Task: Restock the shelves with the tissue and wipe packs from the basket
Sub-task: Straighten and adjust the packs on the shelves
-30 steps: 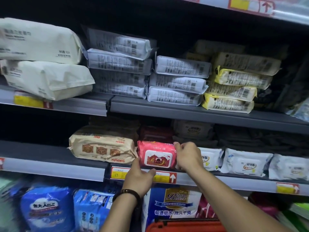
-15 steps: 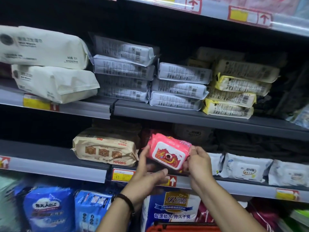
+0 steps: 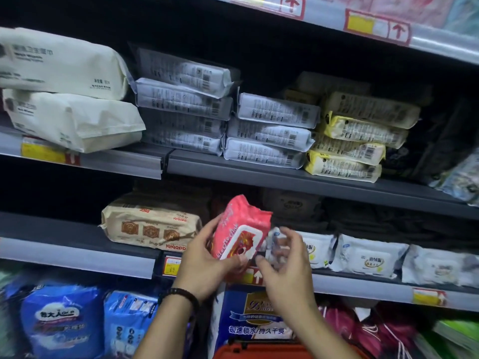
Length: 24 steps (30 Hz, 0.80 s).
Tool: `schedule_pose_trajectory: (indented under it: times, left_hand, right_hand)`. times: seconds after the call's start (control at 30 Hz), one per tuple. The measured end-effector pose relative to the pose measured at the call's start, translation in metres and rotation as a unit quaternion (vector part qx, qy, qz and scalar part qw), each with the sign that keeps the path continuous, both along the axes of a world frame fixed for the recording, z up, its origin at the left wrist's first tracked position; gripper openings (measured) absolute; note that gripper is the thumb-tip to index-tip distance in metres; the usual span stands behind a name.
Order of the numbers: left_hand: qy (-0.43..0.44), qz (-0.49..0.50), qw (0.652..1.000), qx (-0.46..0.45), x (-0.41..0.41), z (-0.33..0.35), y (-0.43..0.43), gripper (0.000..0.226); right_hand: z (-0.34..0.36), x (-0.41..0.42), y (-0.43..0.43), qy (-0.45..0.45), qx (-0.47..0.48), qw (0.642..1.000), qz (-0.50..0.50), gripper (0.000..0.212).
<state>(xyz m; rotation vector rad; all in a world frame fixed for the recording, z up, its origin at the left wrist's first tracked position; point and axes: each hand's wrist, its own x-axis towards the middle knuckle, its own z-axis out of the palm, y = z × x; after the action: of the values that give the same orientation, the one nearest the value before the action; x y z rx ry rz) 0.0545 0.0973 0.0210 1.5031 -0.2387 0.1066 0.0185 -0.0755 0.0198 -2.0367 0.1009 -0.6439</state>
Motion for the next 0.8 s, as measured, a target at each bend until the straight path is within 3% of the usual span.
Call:
schedule_pose_trajectory:
  times: [0.07,0.13,0.33,0.4,0.5,0.67,0.8]
  left_hand:
    - [-0.039,0.019,0.994,0.097,0.003,-0.002,0.003,0.096]
    - [-0.070,0.048,0.984,0.157,0.006,-0.004,0.002,0.096]
    - [-0.204,0.159,0.946,0.197,0.020,-0.004,-0.003,0.077]
    - [-0.189,0.226,0.932,0.212,0.018,-0.005,-0.010,0.076]
    - [-0.113,0.358,0.885,0.277,0.015,-0.017,-0.027,0.077]
    - [-0.044,0.324,0.928,0.178,0.012,-0.029,-0.048,0.073]
    - [0.013,0.275,0.949,0.156,0.005,-0.032,-0.058,0.064]
  right_hand:
    - [0.015,0.008,-0.008,-0.003,-0.098,0.994,0.051,0.098]
    - [0.028,0.016,-0.011,0.024,-0.182,0.979,0.084,0.108]
    - [0.030,0.037,-0.010,0.031,-0.088,0.994,0.054,0.065]
    - [0.021,0.041,-0.007,0.016,-0.072,0.997,0.034,0.058]
    - [-0.004,0.048,0.001,0.027,-0.076,0.997,-0.008,0.045]
    - [-0.029,0.058,0.011,0.036,-0.056,0.997,-0.050,0.040]
    - [-0.031,0.064,0.012,0.045,-0.028,0.996,-0.073,0.043]
